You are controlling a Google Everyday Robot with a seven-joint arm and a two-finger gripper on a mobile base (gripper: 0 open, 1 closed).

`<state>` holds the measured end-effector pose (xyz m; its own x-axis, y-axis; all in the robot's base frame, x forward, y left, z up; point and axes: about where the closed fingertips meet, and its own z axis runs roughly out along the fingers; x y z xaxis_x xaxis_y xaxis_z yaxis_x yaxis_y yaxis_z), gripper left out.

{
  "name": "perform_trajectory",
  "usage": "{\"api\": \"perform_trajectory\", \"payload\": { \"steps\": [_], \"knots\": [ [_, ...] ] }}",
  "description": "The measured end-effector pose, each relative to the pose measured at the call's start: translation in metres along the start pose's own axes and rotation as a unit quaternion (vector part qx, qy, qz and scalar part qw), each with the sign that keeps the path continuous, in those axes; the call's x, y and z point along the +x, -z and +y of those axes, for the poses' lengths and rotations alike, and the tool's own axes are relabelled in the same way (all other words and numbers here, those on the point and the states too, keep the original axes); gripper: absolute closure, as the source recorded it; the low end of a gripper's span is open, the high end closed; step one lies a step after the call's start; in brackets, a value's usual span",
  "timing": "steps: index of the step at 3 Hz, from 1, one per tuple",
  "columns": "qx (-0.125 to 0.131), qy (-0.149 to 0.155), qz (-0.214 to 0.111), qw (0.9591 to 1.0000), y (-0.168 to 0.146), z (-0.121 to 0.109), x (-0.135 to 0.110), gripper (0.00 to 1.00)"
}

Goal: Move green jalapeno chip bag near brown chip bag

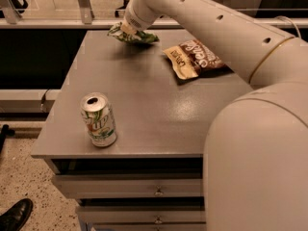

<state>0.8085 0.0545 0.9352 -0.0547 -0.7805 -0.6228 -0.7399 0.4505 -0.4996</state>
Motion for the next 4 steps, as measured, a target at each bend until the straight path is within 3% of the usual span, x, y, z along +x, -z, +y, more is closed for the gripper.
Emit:
{"api": "perform_trajectory", "payload": {
  "steps": [1, 2, 3, 4],
  "knots": [
    [0.037, -0.001, 0.054, 0.9978, 0.022, -0.021, 0.049, 1.00],
    [0.057, -0.013, 0.094, 0.9938, 0.032, -0.035, 0.081, 1.00],
    [0.066, -0.033, 0.137, 0.9878, 0.033, -0.046, 0.101, 0.82],
    [0.064, -0.050, 0.159, 0.9838, 0.032, -0.049, 0.109, 0.51]
  ]
}}
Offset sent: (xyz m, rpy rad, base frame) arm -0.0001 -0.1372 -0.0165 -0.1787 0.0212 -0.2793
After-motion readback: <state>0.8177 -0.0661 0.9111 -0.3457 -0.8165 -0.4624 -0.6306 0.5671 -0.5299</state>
